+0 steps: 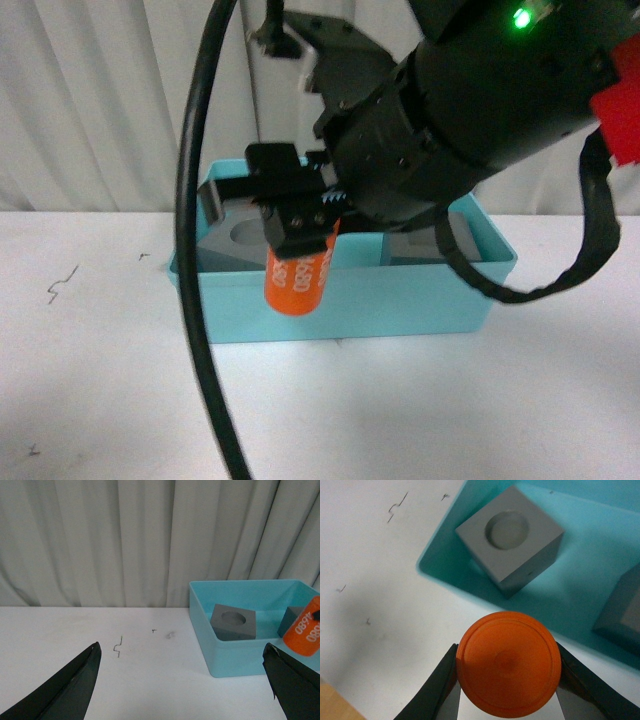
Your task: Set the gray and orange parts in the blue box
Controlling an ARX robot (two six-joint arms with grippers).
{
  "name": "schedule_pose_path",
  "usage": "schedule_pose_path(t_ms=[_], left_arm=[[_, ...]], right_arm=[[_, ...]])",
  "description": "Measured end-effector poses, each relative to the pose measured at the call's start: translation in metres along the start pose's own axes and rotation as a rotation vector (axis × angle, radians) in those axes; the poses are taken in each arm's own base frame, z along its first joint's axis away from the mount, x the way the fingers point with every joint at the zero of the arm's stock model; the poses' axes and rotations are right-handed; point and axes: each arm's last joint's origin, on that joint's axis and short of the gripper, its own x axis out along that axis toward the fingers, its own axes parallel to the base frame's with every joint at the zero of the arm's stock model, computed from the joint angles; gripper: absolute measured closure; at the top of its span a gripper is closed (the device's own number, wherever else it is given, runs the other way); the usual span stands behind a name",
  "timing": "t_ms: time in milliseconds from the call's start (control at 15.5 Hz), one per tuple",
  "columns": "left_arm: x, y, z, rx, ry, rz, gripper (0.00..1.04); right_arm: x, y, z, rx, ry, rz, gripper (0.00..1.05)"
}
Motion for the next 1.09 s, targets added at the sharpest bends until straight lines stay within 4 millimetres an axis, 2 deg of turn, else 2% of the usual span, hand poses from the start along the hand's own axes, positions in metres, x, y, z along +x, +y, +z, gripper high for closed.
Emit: schedule_pose_path(t_ms=[257,386,515,643,900,1093], left_arm=[[0.000,0.000,0.000,0.000,0.000,0.000,0.07],[0.000,0.000,0.000,0.000,0.000,0.000,0.07],[0.000,0.000,0.000,0.000,0.000,0.000,0.07],[0.000,0.000,0.000,0.000,0.000,0.000,0.07],[0.000,0.000,0.000,0.000,0.000,0.000,0.07],[0.000,0.000,0.000,0.000,0.000,0.000,0.07]], right_arm=[[-0.019,-0.034,0.031,0.020,-0.092,-0.066,0.58],[-0.018,-0.054,0.042,0.041,-0.109,-0.099,0.58],[-0.008,-0.071,0.042,0.067,-0.090,-0.114,0.58],[0.001,-0.080,0.042,0.079,-0.081,-0.117,0.58],[0.021,-0.087,0.043,0.083,-0.073,-0.116,0.58],[0.039,-0.092,0.036,0.092,-0.036,-0.115,0.58]])
